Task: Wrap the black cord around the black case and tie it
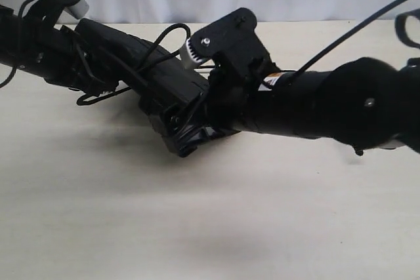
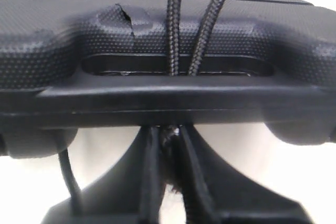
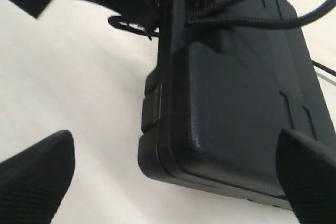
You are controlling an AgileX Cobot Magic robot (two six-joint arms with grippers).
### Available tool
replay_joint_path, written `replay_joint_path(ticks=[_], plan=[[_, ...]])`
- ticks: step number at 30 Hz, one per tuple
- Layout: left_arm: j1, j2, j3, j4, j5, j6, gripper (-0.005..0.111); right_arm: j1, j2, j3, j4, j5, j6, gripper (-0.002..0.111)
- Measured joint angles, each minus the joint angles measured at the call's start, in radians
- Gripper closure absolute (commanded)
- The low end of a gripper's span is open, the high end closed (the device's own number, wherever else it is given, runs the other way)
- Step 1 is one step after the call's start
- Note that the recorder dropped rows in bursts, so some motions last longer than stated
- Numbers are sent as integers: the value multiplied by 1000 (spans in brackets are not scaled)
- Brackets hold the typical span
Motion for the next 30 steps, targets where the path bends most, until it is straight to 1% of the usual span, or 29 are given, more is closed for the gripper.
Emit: replay_joint_path(ticks=[2, 4, 6, 10, 14, 19, 22, 24, 26, 27, 28, 29, 30], plan=[[0, 0, 0, 0, 0, 0, 107, -5, -29, -12, 2, 32, 31, 21], [0, 0, 0, 0, 0, 0, 107, -24, -40, -54, 4, 123, 54, 22], [0, 0, 0, 0, 0, 0, 107, -59, -37, -130, 5, 237, 74, 22], [0, 0, 0, 0, 0, 0, 107, -167, 11, -314, 5, 476, 115, 22], [0, 0, 0, 0, 0, 4, 107, -266, 109, -480, 5, 628, 187, 28], [0, 0, 0, -2, 0, 4, 107, -344, 260, -630, 5, 714, 253, 34], [0, 0, 0, -4, 0, 4, 107, -389, 415, -733, 56, 785, 267, 39], [0, 0, 0, -4, 0, 4, 107, -393, 496, -778, 136, 802, 217, 46], [0, 0, 0, -4, 0, 4, 107, -393, 542, -802, 218, 790, 171, 70], [0, 0, 0, -4, 0, 4, 107, -393, 557, -804, 238, 757, 159, 78], [0, 0, 0, -4, 0, 4, 107, -393, 563, -806, 242, 736, 156, 93], [0, 0, 0, -4, 0, 4, 107, -393, 567, -807, 247, 716, 155, 103], [0, 0, 0, -4, 0, 4, 107, -393, 567, -807, 247, 707, 148, 104]])
